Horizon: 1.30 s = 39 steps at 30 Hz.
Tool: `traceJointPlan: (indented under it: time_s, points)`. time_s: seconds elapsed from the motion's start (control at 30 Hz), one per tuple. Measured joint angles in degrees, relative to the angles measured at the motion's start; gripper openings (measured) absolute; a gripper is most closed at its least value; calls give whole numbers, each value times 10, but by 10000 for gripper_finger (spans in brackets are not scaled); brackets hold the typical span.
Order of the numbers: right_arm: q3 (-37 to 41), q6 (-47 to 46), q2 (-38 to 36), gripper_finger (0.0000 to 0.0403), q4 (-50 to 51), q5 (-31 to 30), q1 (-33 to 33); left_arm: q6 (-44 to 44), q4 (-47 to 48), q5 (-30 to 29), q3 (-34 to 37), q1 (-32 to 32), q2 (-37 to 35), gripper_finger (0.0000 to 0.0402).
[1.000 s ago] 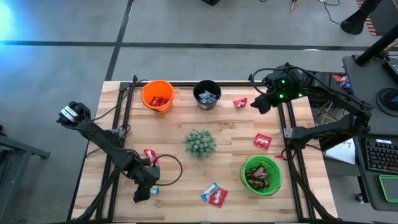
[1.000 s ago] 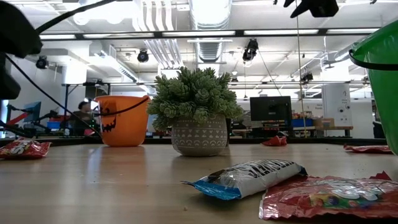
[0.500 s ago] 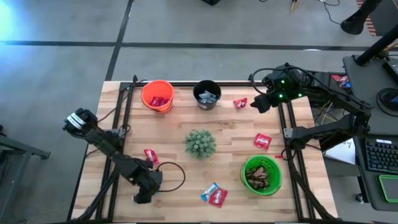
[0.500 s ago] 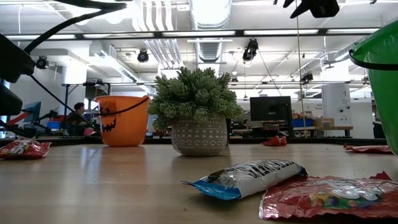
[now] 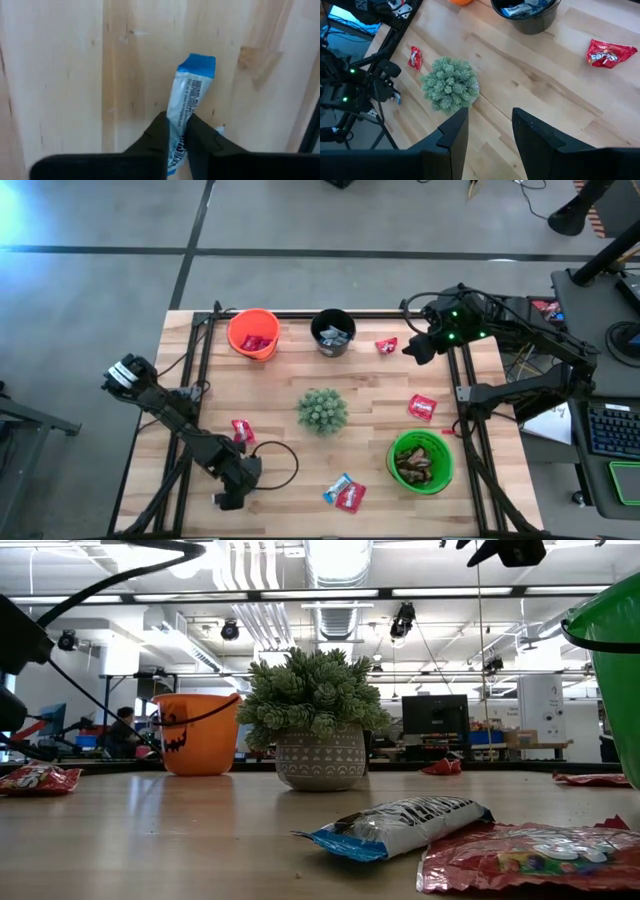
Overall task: Organize candy in baskets
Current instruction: Put the white chocolate bar into the black bucket
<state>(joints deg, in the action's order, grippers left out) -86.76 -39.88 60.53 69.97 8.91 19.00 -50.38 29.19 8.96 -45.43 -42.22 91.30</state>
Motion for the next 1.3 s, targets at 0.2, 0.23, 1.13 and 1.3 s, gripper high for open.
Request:
traceJointPlan:
  time_s: [0.2, 0.23, 1.13, 1.3]
  points:
    - [0, 6, 0, 141, 0, 0, 0, -16, -20, 20, 0, 0, 0, 12]
    - [0, 6, 0, 141, 0, 0, 0, -18, -18, 21, -2, 0, 0, 8]
    - [5, 68, 0, 141, 1, 0, 0, 71, 289, -61, -252, 73, -2, 1]
    - [10, 110, 0, 141, 0, 0, 0, 142, 367, -115, -336, 134, -2, 1]
